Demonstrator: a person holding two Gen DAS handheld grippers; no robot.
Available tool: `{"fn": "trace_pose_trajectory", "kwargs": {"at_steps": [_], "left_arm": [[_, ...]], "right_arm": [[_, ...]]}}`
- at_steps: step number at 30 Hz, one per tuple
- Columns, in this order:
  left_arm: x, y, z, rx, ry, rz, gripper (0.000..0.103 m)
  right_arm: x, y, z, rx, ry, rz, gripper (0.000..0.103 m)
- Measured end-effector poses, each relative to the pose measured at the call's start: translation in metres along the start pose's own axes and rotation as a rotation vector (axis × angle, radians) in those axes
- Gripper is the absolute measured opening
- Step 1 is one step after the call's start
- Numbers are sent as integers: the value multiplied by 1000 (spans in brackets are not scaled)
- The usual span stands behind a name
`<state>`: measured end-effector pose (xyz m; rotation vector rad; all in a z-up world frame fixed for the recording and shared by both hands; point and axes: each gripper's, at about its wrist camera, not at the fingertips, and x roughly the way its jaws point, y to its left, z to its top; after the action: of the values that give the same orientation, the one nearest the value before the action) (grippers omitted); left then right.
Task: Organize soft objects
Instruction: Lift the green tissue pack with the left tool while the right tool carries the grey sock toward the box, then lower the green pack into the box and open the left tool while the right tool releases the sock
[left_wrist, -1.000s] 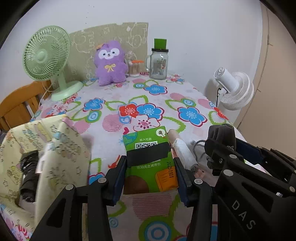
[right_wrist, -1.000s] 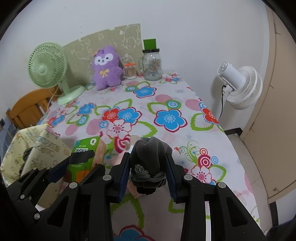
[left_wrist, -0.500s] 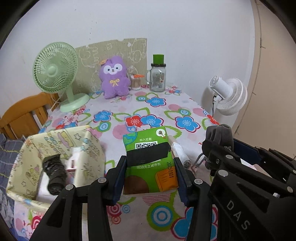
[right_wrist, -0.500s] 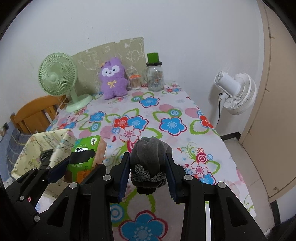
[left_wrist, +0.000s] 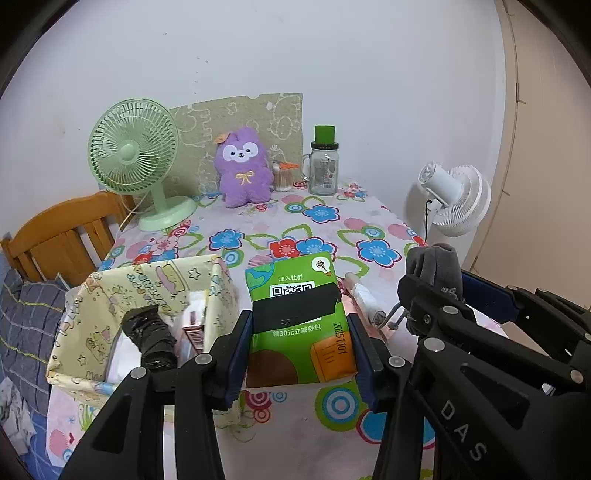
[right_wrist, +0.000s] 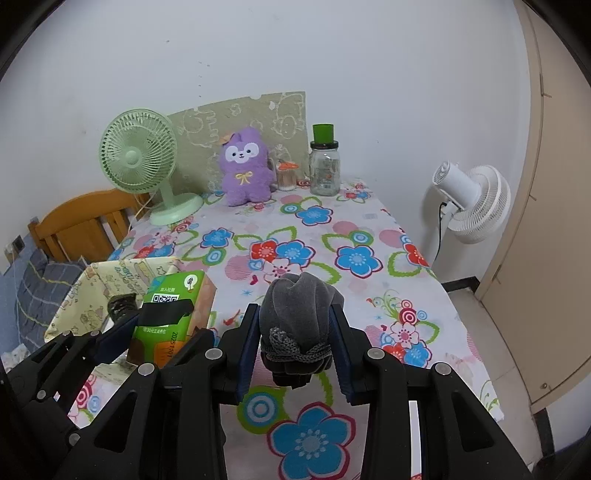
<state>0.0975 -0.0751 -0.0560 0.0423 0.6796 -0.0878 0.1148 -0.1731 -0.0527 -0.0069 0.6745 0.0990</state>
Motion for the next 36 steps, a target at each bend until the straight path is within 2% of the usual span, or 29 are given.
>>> {"fn": "trace_pose_trajectory", "kwargs": {"at_steps": [14, 36], "left_arm": [[-24, 23, 12, -21, -42, 17, 52], [-27, 83, 22, -48, -66, 72, 52]], "right_arm": [[-20, 28, 16, -29, -31, 11, 40], [-10, 87, 34, -97, -50, 72, 40]]}}
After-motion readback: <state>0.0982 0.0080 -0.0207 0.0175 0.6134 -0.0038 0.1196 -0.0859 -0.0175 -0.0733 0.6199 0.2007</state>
